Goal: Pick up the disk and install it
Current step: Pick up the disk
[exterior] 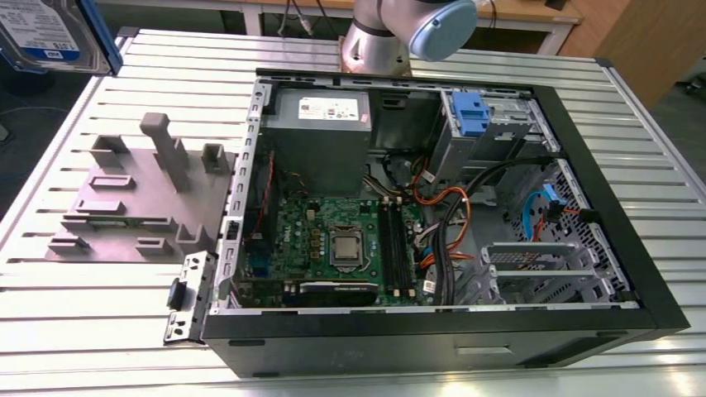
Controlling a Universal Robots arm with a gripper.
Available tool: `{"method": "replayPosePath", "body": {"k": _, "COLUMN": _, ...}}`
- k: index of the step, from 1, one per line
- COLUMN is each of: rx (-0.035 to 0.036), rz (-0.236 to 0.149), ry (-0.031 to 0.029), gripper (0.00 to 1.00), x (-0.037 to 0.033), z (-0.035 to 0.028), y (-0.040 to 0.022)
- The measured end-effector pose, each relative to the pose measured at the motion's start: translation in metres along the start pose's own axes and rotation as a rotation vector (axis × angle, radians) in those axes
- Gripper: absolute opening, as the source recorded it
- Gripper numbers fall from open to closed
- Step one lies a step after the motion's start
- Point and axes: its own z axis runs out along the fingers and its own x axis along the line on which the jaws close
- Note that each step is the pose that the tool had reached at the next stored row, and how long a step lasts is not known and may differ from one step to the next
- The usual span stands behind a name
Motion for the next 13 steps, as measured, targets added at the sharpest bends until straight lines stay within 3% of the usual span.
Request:
{"method": "replayPosePath", "body": {"k": 5, "rx": 0.0000, "rz": 0.000, "ry": 0.0000, "gripper": 0.37, "x": 0.0001, "z": -0.0011, "y": -0.0001}}
{"method": "replayPosePath", "body": {"k": 13, "rx": -0.0001, "rz": 0.000, "ry": 0.0000, "gripper": 0.37, "x": -0.0003, "z": -0.0090, "y": -0.0002}}
